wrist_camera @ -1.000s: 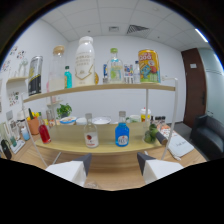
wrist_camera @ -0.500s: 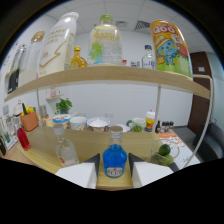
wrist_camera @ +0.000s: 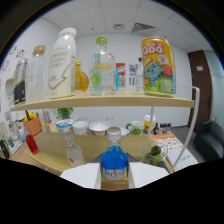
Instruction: Make me a cup of Mount Fuji.
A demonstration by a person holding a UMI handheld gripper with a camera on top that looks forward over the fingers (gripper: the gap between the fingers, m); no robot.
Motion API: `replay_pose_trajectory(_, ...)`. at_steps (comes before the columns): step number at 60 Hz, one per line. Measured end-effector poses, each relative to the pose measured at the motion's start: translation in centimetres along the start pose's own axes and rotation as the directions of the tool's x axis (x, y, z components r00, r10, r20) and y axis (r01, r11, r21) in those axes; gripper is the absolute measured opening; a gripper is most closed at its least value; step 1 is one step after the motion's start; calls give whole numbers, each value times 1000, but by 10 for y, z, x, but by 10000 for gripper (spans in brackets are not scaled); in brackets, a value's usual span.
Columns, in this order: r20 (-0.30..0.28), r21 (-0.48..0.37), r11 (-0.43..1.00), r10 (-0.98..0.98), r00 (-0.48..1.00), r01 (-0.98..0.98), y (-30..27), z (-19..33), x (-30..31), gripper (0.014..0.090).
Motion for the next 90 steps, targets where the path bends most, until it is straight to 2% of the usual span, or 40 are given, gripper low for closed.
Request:
replay_pose_trajectory(9, -5, -9, 1000, 13, 1000, -13, 21, -34, -2, 361)
replay_pose_trajectory(25, -36, -121, 991, 55, 998, -59, 118, -55, -15, 361)
replay_pose_trajectory(33, -53, -141, 988, -63, 997, 55, 142, -51, -16, 363)
replay_pose_trajectory(42, -69, -150, 920, -376, 924, 363, 140, -46, -10, 361)
replay_pose_trajectory(52, -58, -165, 697, -713, 698, 698, 127, -43, -6, 360)
replay_pose_trajectory(63, -16, -189, 275, -961, 277, 943, 123, -36, -7, 359)
replay_pose_trajectory(73, 21, -195, -44, -999, -41, 980, 124, -33, -12, 357)
replay_pose_trajectory(78, 35, -224, -188, -982, -185, 956, 123, -35, -13, 358)
replay_pose_trajectory(90, 51, -238, -344, -938, -342, 908, 117, -34, -17, 359)
